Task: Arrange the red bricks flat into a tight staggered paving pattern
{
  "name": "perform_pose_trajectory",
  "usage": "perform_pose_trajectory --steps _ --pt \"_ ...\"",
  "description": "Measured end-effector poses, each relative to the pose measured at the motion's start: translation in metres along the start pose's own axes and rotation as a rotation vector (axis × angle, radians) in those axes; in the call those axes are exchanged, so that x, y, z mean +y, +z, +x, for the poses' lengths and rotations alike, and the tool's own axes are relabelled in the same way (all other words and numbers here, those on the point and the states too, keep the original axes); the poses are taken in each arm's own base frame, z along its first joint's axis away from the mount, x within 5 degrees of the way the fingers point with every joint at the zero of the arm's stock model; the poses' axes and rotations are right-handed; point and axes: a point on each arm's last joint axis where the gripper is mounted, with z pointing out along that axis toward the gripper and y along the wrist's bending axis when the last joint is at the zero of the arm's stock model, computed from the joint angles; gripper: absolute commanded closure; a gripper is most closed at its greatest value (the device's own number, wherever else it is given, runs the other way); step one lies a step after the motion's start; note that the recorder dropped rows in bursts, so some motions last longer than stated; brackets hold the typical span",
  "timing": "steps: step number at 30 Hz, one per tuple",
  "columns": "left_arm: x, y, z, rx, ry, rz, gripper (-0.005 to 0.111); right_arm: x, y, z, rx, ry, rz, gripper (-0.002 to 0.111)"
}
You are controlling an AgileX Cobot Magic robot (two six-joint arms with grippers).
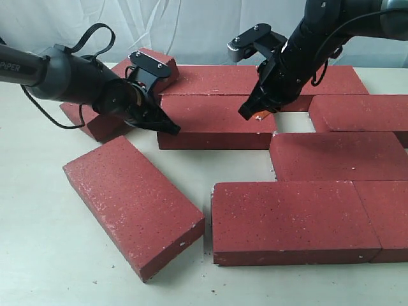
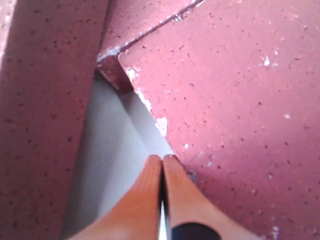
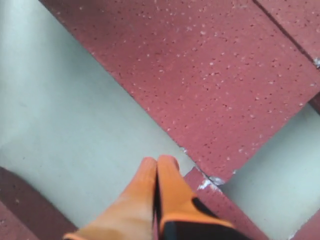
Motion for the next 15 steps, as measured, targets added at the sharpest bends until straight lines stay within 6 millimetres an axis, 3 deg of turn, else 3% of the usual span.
perform_pose_trajectory --steps 11,15 --pt "-0.007 0.011 0.001 -0.024 0.005 0.02 0.107 0.007 0.002 0.013 0.059 0.0 -0.041 0.109" --pt "-0.019 0.01 -0.001 -0.03 0.023 0.036 0.107 0.007 0.002 0.013 0.053 0.0 -0.037 0.109"
